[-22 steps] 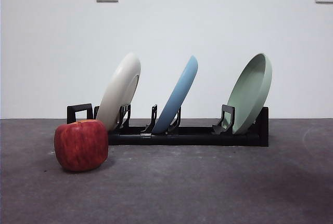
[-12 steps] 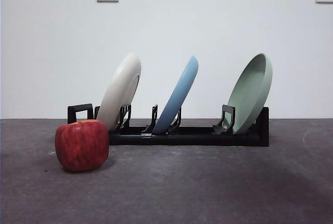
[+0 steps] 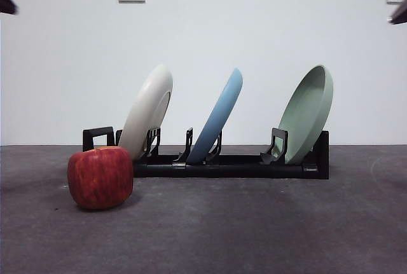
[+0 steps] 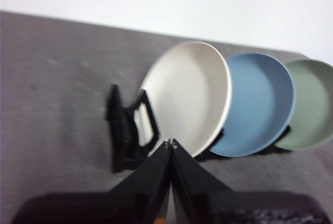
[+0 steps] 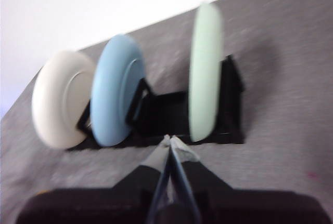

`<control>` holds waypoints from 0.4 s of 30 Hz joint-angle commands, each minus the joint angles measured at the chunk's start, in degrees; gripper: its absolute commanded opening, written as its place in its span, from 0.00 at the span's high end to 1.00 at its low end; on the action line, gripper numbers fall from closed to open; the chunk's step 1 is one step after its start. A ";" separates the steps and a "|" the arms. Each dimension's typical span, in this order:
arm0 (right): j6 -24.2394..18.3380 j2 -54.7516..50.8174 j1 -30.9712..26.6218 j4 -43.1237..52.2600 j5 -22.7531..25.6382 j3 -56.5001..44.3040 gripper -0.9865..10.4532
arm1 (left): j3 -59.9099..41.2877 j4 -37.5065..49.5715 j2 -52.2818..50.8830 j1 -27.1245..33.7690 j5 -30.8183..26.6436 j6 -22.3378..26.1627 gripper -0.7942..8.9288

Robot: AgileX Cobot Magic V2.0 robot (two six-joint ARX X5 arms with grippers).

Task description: Take the yellow plate from the plate rack,put the plate on the table,take the apple from the table,put the apple in the plate

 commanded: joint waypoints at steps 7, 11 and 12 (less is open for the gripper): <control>-1.92 10.51 0.04 0.33 -3.58 6.95 0.65 | 17.44 -6.19 20.57 -2.97 6.60 0.63 0.66; -1.92 11.76 0.04 0.33 -3.58 7.34 0.65 | 26.64 -10.16 28.46 -5.53 7.61 0.68 0.65; -1.92 11.89 0.04 0.31 -3.58 7.34 0.65 | 28.96 -11.39 30.36 -6.05 7.58 0.70 0.65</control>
